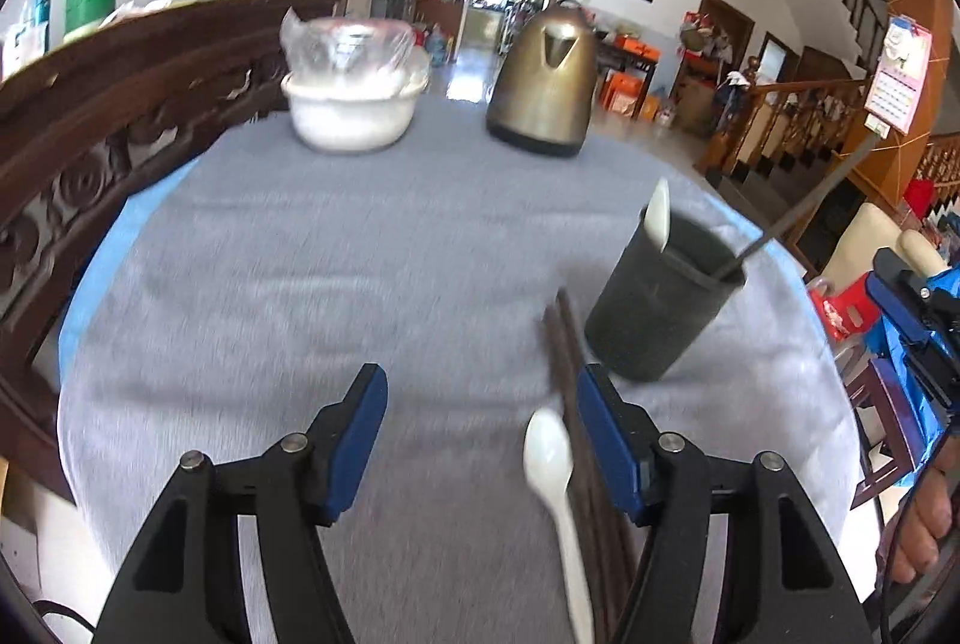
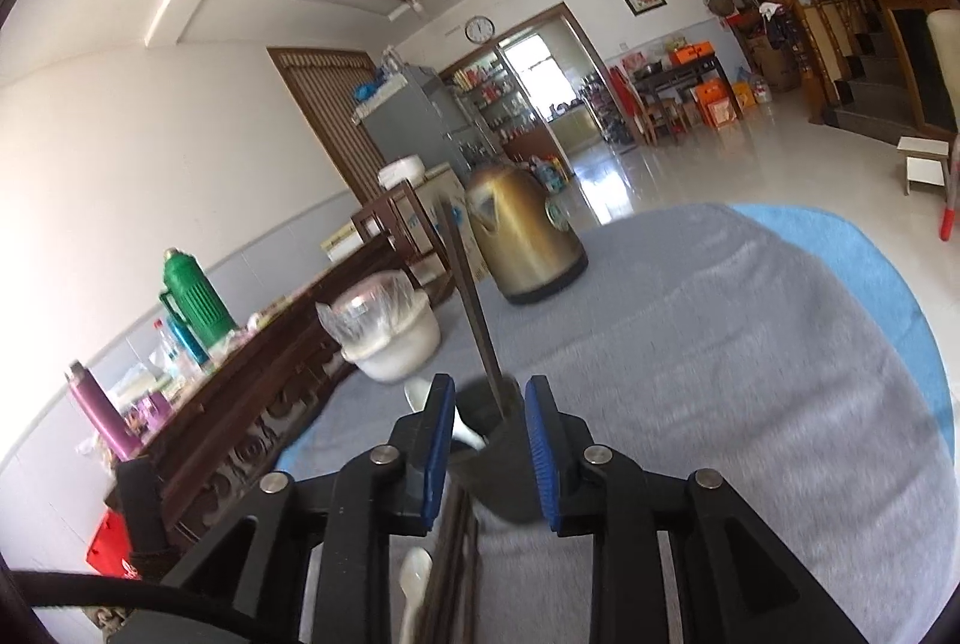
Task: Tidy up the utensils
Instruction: 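Drop the spoon into the gray holder with the left tool while the right tool drops its chopstick, then move both tools back toward the remaining spoon and chopsticks, then grasp the second white spoon with the left tool while the right tool grasps another chopstick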
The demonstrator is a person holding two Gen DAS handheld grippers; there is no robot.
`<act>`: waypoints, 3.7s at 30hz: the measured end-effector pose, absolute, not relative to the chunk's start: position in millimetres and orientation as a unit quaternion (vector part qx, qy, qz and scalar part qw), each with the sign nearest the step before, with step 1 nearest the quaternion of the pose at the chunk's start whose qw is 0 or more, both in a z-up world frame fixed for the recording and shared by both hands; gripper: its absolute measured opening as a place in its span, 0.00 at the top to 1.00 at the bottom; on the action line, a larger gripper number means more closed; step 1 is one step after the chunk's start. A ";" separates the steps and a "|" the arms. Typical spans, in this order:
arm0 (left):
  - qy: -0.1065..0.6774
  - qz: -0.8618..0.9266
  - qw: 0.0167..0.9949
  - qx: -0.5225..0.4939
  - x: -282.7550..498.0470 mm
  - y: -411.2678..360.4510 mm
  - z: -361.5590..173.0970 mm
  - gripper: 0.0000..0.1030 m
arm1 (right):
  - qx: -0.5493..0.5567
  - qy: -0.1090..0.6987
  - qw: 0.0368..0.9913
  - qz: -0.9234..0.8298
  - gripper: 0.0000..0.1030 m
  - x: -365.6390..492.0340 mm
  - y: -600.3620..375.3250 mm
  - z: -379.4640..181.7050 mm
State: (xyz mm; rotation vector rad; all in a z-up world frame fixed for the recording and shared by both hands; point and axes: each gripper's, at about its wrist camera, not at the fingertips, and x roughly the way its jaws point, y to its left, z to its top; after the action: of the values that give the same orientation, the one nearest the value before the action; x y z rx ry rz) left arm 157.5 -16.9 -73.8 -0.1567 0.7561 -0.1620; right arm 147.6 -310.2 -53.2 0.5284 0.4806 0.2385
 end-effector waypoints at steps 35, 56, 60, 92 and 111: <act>0.394 -0.011 0.918 0.027 90.5 -23.5 -85.5 0.30 | 0.161 0.381 0.897 0.155 0.74 110.0 -226.6 -112.3; 0.408 -0.012 0.912 0.038 94.0 -22.5 -91.0 0.30 | 0.151 0.407 0.888 0.151 0.74 109.0 -222.2 -117.6; 0.413 -0.011 0.910 0.033 97.0 -19.5 -93.9 0.30 | 0.153 0.410 0.886 0.154 0.74 110.5 -220.4 -119.0; 0.516 -0.156 0.841 -0.053 203.9 -46.1 -130.0 0.60 | 0.195 0.420 0.874 0.147 0.74 127.6 -244.2 -135.5; 0.523 -0.196 0.829 -0.036 210.1 -40.7 -134.0 0.96 | 0.129 0.523 0.824 0.178 0.92 207.2 -188.9 -153.9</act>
State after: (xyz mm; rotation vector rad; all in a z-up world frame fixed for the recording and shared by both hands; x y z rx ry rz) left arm 210.1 -40.7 -134.0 -0.0767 1.1090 -0.4151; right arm 207.2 -188.9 -153.9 0.2739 1.1118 0.3790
